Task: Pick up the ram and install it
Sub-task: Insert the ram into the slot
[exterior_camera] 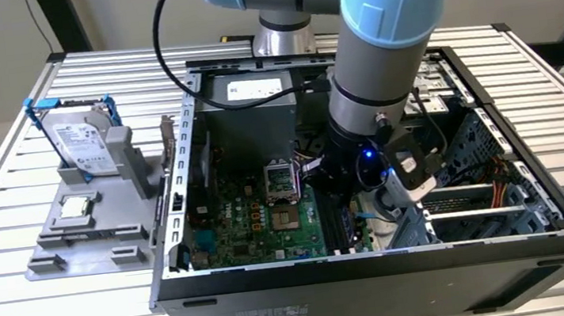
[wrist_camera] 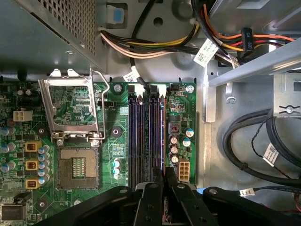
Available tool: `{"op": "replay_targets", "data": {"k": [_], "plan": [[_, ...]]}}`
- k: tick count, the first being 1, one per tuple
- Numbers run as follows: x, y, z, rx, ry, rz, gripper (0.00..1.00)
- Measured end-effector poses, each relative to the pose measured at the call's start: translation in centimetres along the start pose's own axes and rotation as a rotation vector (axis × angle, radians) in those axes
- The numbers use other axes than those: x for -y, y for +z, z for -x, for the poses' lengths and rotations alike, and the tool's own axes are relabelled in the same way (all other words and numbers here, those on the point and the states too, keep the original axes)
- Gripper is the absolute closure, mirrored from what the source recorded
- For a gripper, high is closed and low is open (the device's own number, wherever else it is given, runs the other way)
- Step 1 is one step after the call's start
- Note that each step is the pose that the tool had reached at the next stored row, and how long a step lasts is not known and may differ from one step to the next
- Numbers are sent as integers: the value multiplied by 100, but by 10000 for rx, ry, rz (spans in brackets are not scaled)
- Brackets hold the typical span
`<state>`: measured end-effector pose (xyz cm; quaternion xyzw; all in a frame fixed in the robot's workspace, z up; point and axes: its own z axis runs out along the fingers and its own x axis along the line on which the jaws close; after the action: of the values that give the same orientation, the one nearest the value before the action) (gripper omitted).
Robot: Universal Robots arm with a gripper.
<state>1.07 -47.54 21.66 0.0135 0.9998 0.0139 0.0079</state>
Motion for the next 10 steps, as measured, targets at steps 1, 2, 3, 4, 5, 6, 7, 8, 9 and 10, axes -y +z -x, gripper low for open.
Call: {"op": "replay_targets", "data": {"k": [1, 2, 3, 4, 5, 6, 7, 8, 9, 10], "plan": [[0, 1, 0, 1, 26, -1, 100], [0, 1, 0, 1, 59, -3, 100], [0, 1, 0, 2, 83, -4, 100], [0, 1, 0, 3, 98, -4, 100], [0, 1, 1, 3, 113, -4, 100], [0, 1, 0, 3, 129, -4, 100], [0, 1, 1, 4, 143, -4, 100], [0, 1, 1, 4, 159, -5, 100], [0, 2, 2, 5, 177, -5, 100], [0, 3, 2, 6, 196, -5, 100]]}}
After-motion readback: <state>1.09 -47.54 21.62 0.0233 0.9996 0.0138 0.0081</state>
